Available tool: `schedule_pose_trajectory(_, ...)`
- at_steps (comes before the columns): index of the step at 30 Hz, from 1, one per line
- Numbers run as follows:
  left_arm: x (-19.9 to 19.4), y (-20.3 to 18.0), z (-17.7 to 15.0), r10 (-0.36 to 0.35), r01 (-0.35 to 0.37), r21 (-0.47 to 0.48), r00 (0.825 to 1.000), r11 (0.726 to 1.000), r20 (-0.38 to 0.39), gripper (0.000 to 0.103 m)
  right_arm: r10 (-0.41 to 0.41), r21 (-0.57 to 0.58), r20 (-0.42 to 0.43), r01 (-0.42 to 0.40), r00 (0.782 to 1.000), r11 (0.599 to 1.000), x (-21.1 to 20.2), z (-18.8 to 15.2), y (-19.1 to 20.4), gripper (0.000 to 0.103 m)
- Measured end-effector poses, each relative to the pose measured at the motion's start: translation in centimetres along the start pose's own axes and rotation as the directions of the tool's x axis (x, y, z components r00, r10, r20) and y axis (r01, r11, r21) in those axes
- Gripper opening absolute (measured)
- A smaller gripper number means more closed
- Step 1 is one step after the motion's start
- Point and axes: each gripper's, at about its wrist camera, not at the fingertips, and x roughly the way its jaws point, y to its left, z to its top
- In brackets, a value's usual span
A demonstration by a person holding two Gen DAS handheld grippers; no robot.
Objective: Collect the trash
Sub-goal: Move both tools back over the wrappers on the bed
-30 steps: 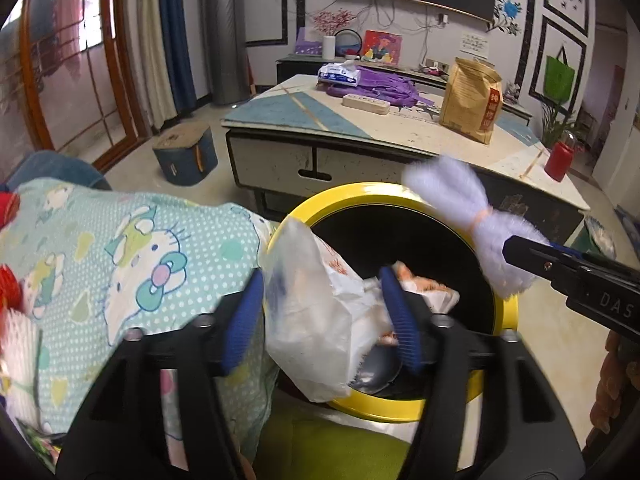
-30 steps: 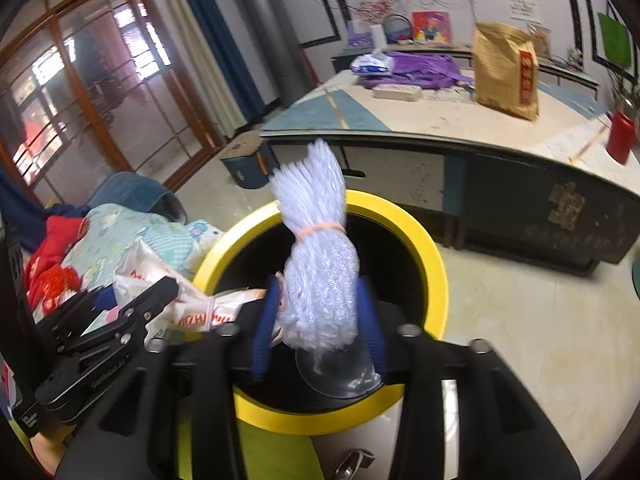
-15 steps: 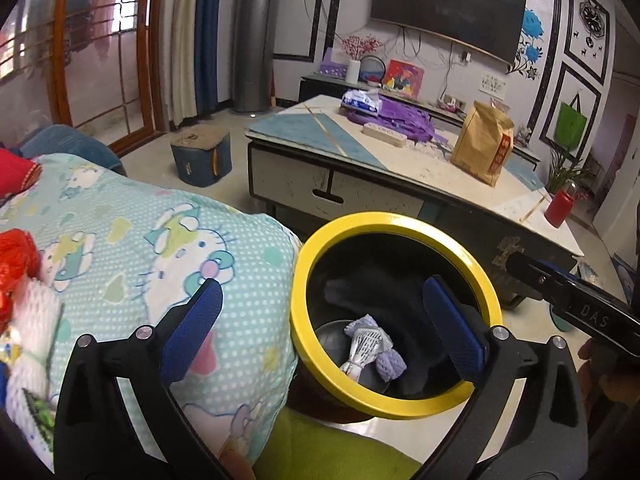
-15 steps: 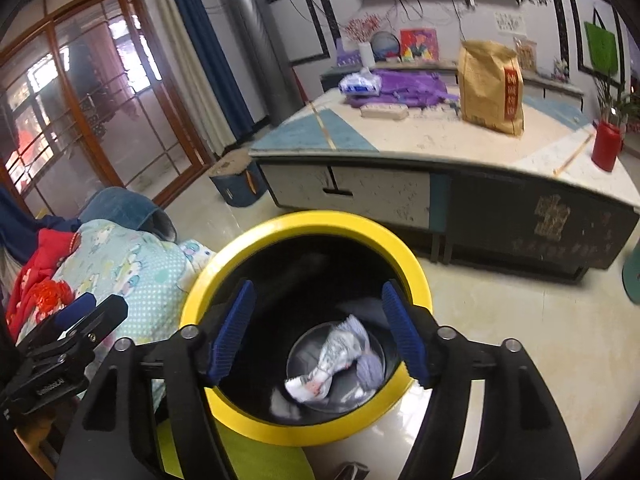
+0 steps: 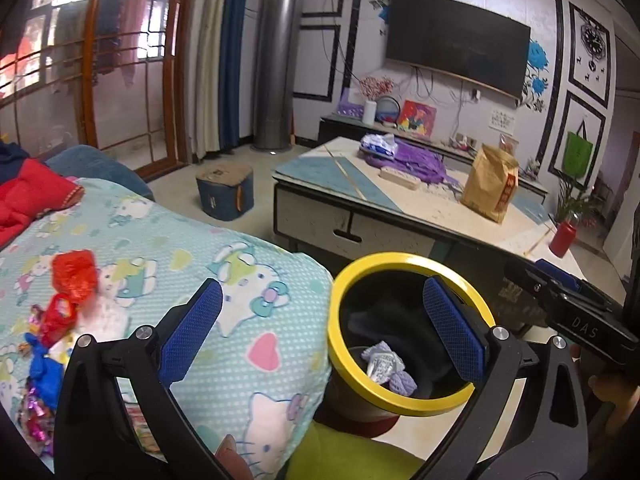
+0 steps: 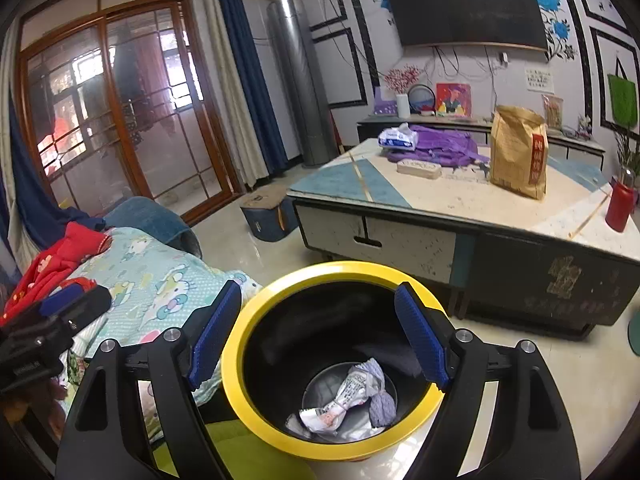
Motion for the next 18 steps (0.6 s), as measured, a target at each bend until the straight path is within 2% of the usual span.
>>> schedule_pose_trajectory(2,-0.6,0.4,0.1,0.008,-0.008,-0.008,1.0,1.0,0.012,0.092,0.006,-0.009,0.004,-0.006,1.0,1.0,-0.2,0.1,0.6,0.08)
schedule_pose_trajectory(10,-3.4,2.5,0.3,0.056,-0.053,-0.043,0.996,0.998,0.068,0.092,0.062,-0.101,0.033,-0.058,0.998,0.993,-1.0,0.1,3.8,0.08)
schedule_pose_trajectory(18,-6.5,5.1,0.1,0.108,-0.101,-0.068,0.987,0.993,0.121,0.092,0.138,-0.212,0.036,-0.128,0.99,0.969,-1.9,-0.5,7.9,0.083)
